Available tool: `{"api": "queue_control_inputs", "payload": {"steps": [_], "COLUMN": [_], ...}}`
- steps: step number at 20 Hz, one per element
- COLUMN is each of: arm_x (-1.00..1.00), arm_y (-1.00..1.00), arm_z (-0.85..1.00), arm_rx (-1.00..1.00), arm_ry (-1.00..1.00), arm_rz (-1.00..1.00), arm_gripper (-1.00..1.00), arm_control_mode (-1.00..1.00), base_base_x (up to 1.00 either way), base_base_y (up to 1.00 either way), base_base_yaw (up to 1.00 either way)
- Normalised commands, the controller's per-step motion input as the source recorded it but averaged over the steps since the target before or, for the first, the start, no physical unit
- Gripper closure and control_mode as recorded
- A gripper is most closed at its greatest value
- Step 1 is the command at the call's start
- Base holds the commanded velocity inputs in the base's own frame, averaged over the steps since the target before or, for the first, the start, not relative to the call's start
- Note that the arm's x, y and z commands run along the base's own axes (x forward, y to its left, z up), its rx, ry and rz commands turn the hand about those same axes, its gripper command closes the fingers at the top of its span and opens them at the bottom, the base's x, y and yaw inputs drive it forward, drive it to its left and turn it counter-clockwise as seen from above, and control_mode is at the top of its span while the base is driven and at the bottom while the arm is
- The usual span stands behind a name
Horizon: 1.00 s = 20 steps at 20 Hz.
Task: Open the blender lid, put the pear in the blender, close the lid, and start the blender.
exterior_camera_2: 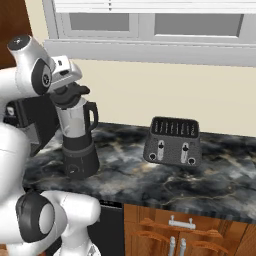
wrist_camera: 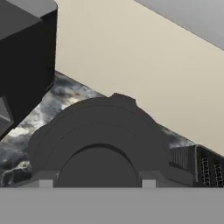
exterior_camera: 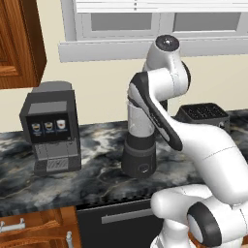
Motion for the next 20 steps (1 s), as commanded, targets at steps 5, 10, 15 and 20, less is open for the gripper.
{"api": "queue_control_inputs", "payload": {"steps": [5, 10, 15, 20], "arm_x": [0.45, 0.38, -0.01, -0.36], "arm_y": [-0.10, 0.00, -0.05, -0.08], "arm_z": [0.00, 0.00, 0.00, 0.00], "arm_rx": [0.00, 0.00, 0.00, 0.00], "arm_ry": [0.21, 0.22, 0.15, 0.01], "arm_rz": [-0.01, 0.00, 0.00, 0.00], "arm_gripper": [1.00, 1.00, 1.00, 1.00], "arm_control_mode": [-1.00, -1.00, -1.00, -1.00], "base_base_x": [0.00, 0.00, 0.00, 0.00], "base_base_y": [0.00, 0.00, 0.00, 0.00], "base_base_yaw": [0.00, 0.00, 0.00, 0.00]}}
